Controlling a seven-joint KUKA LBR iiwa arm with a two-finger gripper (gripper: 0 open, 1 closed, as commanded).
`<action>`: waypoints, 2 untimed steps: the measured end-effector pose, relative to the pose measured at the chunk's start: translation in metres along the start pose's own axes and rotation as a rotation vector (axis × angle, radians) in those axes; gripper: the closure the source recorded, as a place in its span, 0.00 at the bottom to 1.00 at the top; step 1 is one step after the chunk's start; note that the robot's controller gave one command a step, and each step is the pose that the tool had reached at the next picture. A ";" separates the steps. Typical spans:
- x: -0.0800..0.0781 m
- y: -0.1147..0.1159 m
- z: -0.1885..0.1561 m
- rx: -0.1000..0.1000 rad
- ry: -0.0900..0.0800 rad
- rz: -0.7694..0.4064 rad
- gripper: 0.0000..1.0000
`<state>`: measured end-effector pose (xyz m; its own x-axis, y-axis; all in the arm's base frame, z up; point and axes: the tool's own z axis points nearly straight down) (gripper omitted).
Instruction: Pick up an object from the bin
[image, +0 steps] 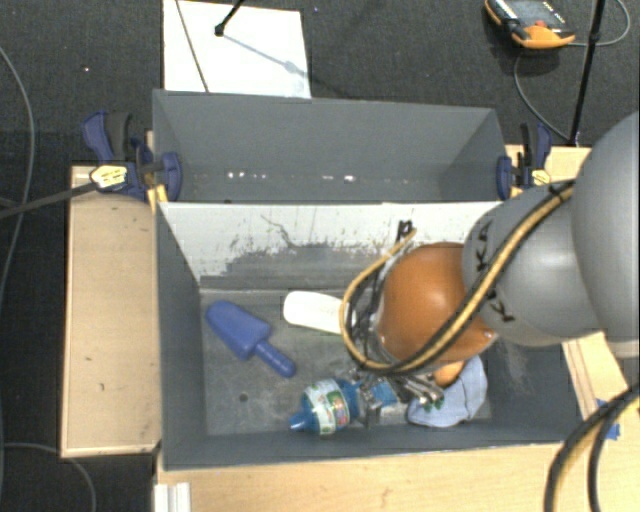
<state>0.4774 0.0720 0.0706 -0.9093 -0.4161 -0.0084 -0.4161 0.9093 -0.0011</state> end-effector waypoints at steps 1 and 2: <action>0.000 0.000 -0.002 0.000 0.000 0.001 1.00; 0.001 0.000 -0.009 -0.001 0.002 0.002 1.00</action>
Offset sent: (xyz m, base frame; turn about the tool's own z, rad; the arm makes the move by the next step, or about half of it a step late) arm 0.0001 -0.0002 0.0057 0.0000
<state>0.4764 0.0719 0.0793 -0.9103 -0.4140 -0.0066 -0.4140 0.9103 -0.0005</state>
